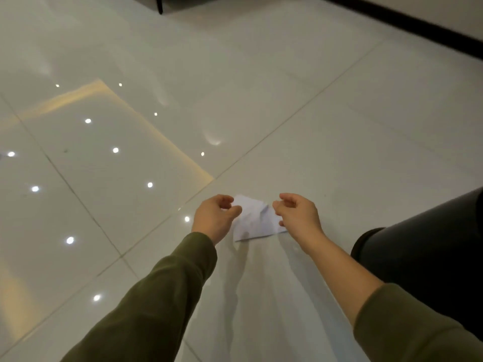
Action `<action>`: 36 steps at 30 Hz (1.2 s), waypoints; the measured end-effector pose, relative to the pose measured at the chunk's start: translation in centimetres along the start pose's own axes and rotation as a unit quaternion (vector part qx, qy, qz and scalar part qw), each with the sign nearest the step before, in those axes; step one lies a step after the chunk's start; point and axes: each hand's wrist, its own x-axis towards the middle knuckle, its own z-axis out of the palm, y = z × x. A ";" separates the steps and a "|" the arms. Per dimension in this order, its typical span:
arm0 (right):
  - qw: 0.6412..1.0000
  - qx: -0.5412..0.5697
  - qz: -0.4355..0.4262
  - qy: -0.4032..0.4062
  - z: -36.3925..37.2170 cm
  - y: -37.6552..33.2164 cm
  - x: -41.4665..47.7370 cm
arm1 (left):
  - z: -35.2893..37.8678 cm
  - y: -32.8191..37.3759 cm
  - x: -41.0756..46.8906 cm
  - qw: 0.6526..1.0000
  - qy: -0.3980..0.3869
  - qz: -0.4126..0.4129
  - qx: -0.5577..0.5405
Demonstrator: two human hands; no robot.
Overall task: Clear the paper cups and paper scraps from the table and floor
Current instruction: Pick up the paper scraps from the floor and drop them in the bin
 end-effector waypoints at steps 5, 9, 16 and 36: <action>0.988 -0.155 0.015 0.015 2.0 3.6 2.7 | 2.0 -2.6 2.3 0.995 0.052 -0.082 0.032; 0.988 -0.144 0.055 0.015 3.3 4.0 3.6 | 3.6 -3.3 2.7 0.991 0.046 -0.114 -0.060; 0.998 0.007 0.053 -0.045 3.4 2.8 3.5 | 2.6 -2.3 2.0 0.987 0.065 -0.043 -0.144; 0.991 0.041 -0.123 -0.026 -9.6 -14.4 -4.4 | -6.1 15.2 -6.2 0.968 0.080 0.095 -0.216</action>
